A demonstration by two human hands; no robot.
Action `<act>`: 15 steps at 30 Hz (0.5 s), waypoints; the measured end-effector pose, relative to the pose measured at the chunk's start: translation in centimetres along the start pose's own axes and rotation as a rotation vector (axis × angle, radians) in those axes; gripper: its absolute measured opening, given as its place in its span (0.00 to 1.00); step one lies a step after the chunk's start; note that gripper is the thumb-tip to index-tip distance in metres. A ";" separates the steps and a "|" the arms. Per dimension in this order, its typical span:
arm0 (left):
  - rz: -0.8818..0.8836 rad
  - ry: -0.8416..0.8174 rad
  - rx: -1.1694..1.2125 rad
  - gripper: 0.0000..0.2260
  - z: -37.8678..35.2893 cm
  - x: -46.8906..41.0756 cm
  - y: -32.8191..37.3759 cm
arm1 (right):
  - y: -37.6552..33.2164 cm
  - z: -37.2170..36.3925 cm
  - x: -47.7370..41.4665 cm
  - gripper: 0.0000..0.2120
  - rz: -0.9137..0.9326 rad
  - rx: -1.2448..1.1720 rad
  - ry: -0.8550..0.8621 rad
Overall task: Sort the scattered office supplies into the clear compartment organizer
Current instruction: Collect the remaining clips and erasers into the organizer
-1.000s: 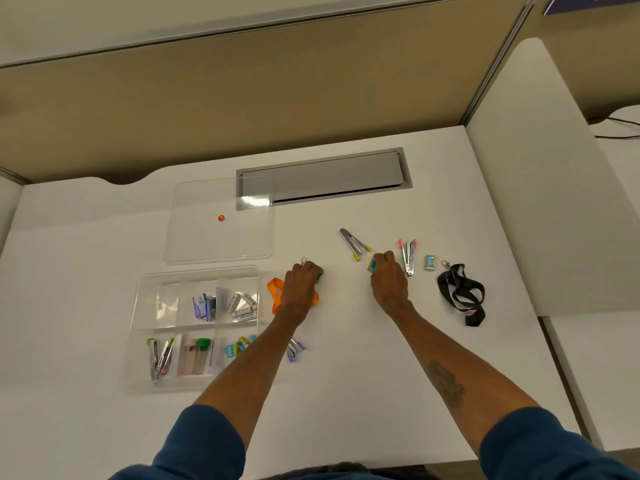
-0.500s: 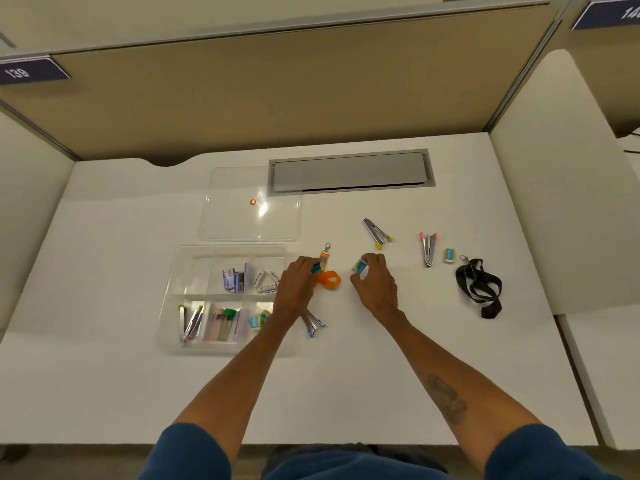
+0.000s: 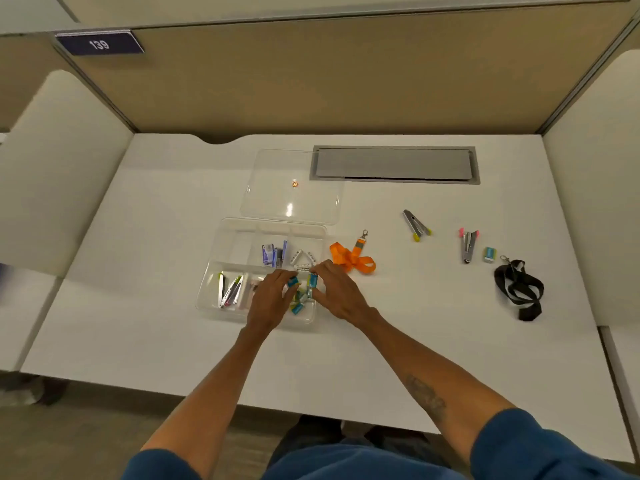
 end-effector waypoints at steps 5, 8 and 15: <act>-0.009 -0.036 -0.030 0.14 -0.1 1.6 -0.7 | -1.1 -1.9 -0.8 0.22 -0.004 0.070 -0.040; -0.002 -0.047 -0.032 0.17 -0.1 2.0 -0.9 | -1.3 -1.8 -1.0 0.22 -0.018 0.079 -0.012; 0.016 0.018 -0.038 0.14 0.4 0.5 -0.5 | -0.2 0.0 0.3 0.17 -0.036 0.013 0.105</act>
Point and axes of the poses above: each hand's wrist, its own x-axis away from the middle knuckle, its own z-axis out of the back of the hand, y = z × x, the point moved 5 cm from there along -x, towards the middle knuckle, and after that the axes turned 11 degrees about -y, right-handed, at the moved point
